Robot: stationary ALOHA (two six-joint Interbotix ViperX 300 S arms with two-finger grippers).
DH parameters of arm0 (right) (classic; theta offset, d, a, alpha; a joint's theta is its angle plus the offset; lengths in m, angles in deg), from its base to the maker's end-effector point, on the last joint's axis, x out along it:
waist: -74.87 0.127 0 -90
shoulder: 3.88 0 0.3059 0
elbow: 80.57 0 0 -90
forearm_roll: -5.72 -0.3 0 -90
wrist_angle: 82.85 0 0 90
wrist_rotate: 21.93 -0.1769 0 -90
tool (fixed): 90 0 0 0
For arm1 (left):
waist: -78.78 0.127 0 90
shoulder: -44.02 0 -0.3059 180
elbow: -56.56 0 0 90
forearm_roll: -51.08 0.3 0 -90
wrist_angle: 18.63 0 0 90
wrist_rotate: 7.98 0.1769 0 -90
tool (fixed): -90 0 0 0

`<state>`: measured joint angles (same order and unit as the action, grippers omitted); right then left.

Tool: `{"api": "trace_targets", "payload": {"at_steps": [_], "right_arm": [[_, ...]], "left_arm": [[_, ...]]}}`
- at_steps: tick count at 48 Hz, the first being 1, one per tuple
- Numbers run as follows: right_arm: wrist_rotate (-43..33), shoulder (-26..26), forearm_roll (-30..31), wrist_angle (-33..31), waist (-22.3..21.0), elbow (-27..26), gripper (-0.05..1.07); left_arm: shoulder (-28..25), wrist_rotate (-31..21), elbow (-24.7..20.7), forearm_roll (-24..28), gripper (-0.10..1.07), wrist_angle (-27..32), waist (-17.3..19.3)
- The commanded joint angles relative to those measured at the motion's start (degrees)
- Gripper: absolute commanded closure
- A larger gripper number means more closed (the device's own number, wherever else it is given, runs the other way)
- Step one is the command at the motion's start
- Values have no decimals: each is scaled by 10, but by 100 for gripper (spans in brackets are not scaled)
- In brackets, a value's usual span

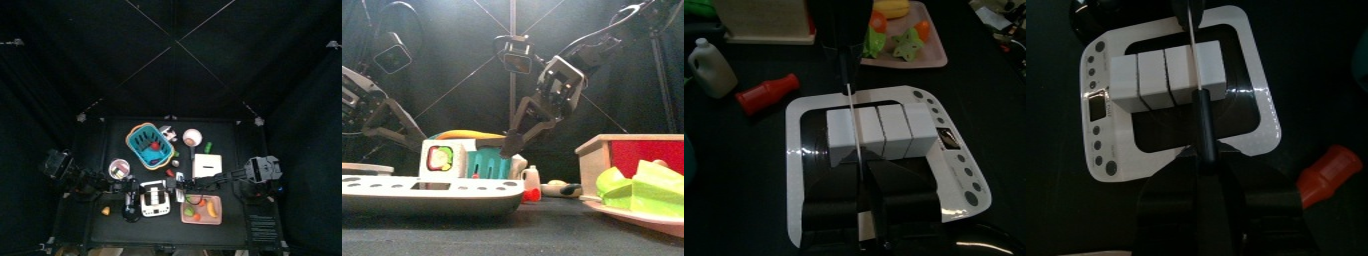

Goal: Cut sushi roll

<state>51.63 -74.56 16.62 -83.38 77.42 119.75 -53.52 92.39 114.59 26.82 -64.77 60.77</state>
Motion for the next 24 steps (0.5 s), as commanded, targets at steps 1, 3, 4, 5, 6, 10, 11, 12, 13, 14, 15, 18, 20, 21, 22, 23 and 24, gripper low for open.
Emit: {"api": "trace_targets", "payload": {"at_steps": [1,3,4,5,6,10,11,12,13,14,15,18,20,21,22,23,24], "right_arm": [[0,-10,-3,5,-11,-24,61],[-1,-9,-3,5,-11,-24,61],[-1,-8,-3,5,-11,-24,61],[-1,-8,-3,5,-11,-24,61],[-1,-8,-3,5,-11,-24,61],[-1,-6,-4,4,-11,-23,61],[-1,-6,-5,4,-11,-23,61],[-1,-6,-5,4,-11,-22,61],[-1,-5,-6,4,-11,-22,61],[-1,-5,-7,4,-11,-22,61],[-1,-4,-7,4,-11,-22,61],[-1,-2,-7,4,-11,-22,61],[-1,1,-8,4,-11,-22,61],[-1,2,-8,4,-10,-22,61],[-1,4,-8,3,-10,-22,61],[-2,4,-8,3,-9,-23,61],[-2,5,-8,2,-9,-23,61]], "left_arm": [[2,2,-11,2,59,-7,4],[2,1,-11,2,59,-6,5],[1,1,-11,1,59,-6,4],[1,1,-11,1,59,-6,4],[0,1,-11,1,59,-5,4],[-4,1,-11,1,59,-4,5],[-4,1,-12,2,59,-4,4],[-6,1,-11,1,59,-4,5],[-7,1,-12,1,59,-4,4],[-8,1,-12,1,59,-4,4],[-10,0,-12,1,59,-4,5],[-13,0,-13,1,59,-4,4],[-15,-1,-13,1,59,-4,4],[-17,-1,-13,1,59,-4,5],[-18,-1,-14,1,59,-4,5],[-18,-2,-14,1,59,-4,5],[-19,-2,-14,1,59,-4,5]]}}
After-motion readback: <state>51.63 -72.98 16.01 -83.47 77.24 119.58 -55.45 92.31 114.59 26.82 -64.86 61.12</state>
